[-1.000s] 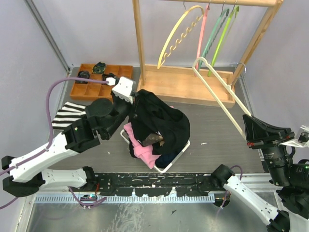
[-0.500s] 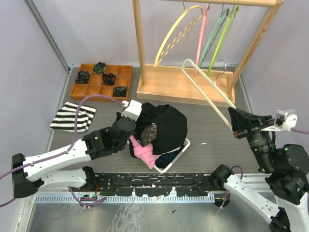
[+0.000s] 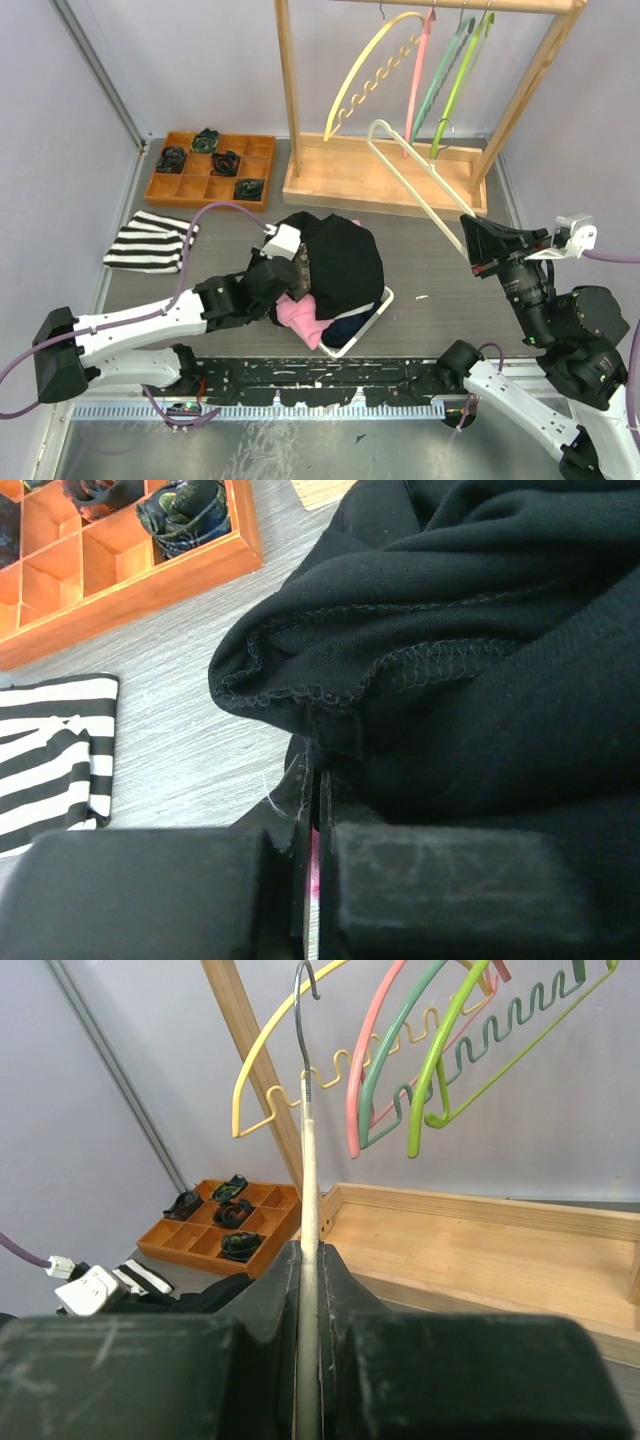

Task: Remove the t-shirt from the hanger
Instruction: Place the T-shirt in the bin.

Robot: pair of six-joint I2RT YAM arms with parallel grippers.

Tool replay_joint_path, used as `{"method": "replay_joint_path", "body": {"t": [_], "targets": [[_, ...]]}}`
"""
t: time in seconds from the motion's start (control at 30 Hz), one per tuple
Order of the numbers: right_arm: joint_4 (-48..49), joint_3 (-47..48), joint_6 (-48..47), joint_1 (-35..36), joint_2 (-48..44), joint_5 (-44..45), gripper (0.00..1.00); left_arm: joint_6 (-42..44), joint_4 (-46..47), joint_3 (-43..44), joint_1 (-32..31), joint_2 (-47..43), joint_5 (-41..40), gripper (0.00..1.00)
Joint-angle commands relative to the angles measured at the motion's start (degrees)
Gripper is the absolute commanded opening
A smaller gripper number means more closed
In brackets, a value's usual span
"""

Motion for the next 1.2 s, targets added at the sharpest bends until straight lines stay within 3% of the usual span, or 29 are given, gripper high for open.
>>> {"method": "replay_joint_path", "body": {"t": [0.0,0.1,0.27,0.53,0.67,0.77,1.0,1.17], "targets": [[5.1,1.0,-0.5,-0.1,1.6,-0.8,0.01,-0.3,-0.2,2.4,0.3,0.2,-2.8,0.09],[5.6,1.1,-0.5,-0.1,1.9,-1.1,0.01,1.0,-2.0,3.5,0.3,-0.8,-4.1,0.46],[7.0,1.5,-0.7,-0.2,2.3,-1.5,0.01,1.3,-5.8,4.6,0.3,-5.1,-6.3,0.68],[8.6,1.2,-0.6,-0.1,3.3,-2.4,0.01,6.4,-6.4,8.8,0.4,-15.4,-8.8,0.84],[8.8,0.9,-0.5,-0.2,3.4,-2.5,0.01,11.6,1.4,9.4,0.4,-19.4,-2.6,0.99],[9.1,0.5,-0.5,-0.1,3.4,-2.3,0.01,14.2,8.9,9.5,0.4,-20.9,5.2,0.98],[9.2,0.3,-0.2,-0.1,3.4,-2.6,0.01,16.2,12.9,16.8,0.4,-12.1,14.6,0.98],[9.0,0.3,-0.1,-0.1,2.9,-2.6,0.01,14.0,16.6,17.0,0.3,-6.1,20.5,0.98]]}}
